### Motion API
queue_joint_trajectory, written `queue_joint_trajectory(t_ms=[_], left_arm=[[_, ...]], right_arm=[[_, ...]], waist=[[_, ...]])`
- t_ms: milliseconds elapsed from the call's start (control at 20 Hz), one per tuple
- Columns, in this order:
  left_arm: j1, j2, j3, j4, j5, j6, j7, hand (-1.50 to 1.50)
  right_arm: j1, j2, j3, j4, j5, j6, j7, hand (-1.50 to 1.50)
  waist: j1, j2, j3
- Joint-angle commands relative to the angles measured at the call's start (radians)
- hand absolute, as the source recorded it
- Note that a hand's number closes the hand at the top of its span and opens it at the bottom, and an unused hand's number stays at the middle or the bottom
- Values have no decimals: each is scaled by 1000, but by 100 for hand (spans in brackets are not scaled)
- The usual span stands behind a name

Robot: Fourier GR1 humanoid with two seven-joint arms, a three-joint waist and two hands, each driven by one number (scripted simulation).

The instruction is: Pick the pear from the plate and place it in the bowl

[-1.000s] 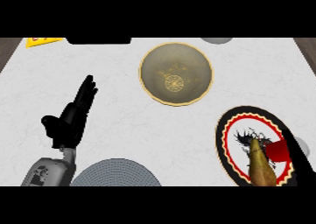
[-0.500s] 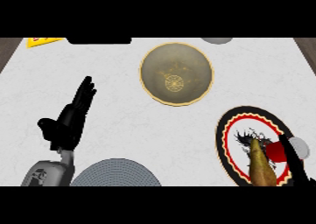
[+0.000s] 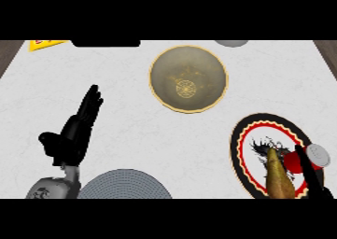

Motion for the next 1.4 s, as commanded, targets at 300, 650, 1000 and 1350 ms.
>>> queue_joint_trajectory(t_ms=[300,650,1000,1350], left_arm=[[-43,-21,25,20,-21,-15,20,0],[-78,-24,72,99,-23,-28,-23,0],[-43,-23,52,-8,-40,-33,55,0],[-11,2,85,30,-14,-87,-21,0]], right_arm=[[-104,30,-58,245,95,-56,-49,-150],[-127,-30,-121,338,105,-2,-87,-150],[-187,-21,-11,369,189,74,-85,150],[-166,14,17,414,207,33,-181,150]], waist=[[3,1,0],[0,2,0],[8,1,0],[7,0,0]])
